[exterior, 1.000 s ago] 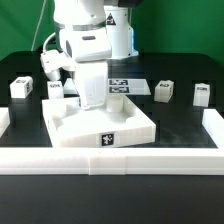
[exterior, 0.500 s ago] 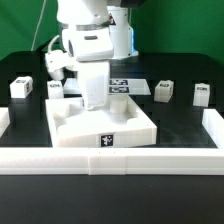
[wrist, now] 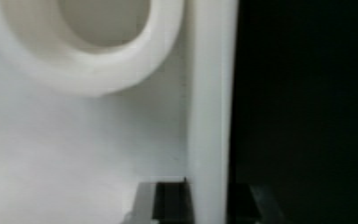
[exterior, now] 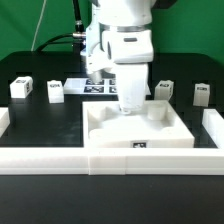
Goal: Assemble one leg
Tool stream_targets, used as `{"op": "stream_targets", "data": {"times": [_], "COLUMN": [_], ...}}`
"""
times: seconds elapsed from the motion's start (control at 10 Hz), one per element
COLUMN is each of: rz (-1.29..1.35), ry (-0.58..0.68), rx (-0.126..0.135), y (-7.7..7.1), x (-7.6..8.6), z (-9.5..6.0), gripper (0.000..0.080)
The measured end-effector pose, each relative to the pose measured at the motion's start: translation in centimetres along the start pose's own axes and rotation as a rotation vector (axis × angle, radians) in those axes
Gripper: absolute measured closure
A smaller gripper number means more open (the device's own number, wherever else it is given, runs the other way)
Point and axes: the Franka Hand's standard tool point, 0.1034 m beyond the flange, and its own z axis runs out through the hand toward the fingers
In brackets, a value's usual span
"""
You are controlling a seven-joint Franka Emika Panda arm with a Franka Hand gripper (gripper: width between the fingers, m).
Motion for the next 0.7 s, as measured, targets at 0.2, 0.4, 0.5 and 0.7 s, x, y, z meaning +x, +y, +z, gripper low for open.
{"op": "stream_targets", "data": {"times": [0.2,0.4,0.5,0.7], "rz": [0.026,0.039,0.058,0.056], "ry": [0.0,0.0,0.0,-0.001], "rx": [-0.01,-0.018,-0.014,-0.013], "y": [0.8,1.7,2.0,2.1], "x": [1.7,3.2,3.9,4.4], "z": [-0.1,-0.2,-0.1,-0.1], "gripper": [0.0735,0.0735,0.0736,0.0735]}}
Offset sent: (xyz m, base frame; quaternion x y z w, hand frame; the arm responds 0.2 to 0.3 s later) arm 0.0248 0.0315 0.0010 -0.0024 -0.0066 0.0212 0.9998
